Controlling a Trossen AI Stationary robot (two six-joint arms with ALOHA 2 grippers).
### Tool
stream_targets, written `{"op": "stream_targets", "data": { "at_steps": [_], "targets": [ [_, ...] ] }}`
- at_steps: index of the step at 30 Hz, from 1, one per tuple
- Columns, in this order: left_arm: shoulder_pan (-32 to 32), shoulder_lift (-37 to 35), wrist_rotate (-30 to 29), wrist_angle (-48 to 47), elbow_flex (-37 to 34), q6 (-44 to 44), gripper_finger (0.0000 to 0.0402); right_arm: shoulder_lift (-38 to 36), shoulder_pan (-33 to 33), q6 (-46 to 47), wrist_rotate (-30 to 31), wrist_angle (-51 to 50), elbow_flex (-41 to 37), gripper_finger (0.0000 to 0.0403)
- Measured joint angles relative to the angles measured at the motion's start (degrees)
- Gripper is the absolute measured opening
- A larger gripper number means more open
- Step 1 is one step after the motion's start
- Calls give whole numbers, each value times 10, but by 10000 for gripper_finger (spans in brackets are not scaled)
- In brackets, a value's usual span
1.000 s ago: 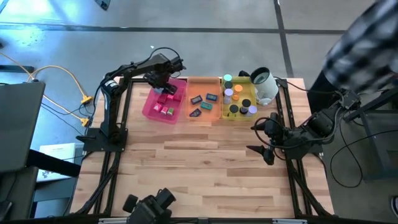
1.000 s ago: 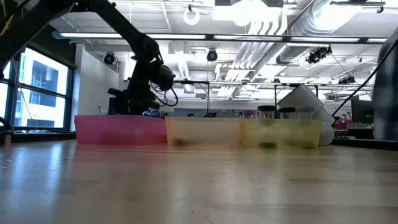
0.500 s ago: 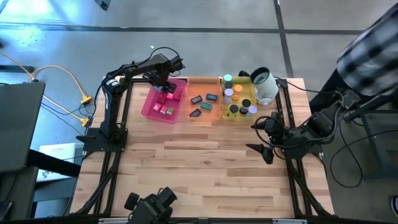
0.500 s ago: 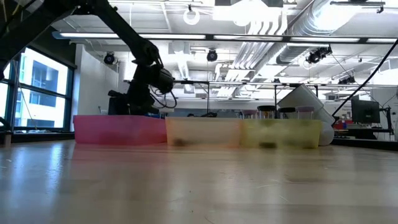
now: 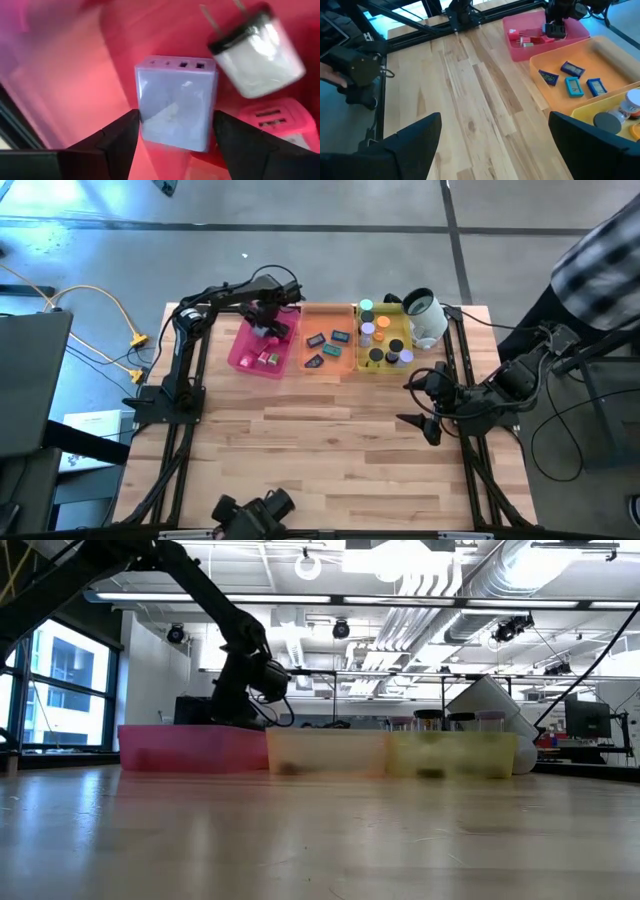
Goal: Pick & Place Office items
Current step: Put the violet charger adapter into the pink bin, then return to Home Position
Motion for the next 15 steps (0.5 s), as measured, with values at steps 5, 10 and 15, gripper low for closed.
{"op": "stream_targets", "data": {
  "at_steps": [5, 10, 15],
  "targets": [
    [-10, 0, 7, -2, 0, 3, 250, 0, 0, -2, -2, -3, 0, 357],
    [-13, -1, 11, -18, 0, 8, 252, 0, 0, -3, -2, -3, 0, 357],
    [-15, -1, 11, -67, 3, 18, 253, 0, 0, -3, -6, -4, 0, 357]
  ]
}}
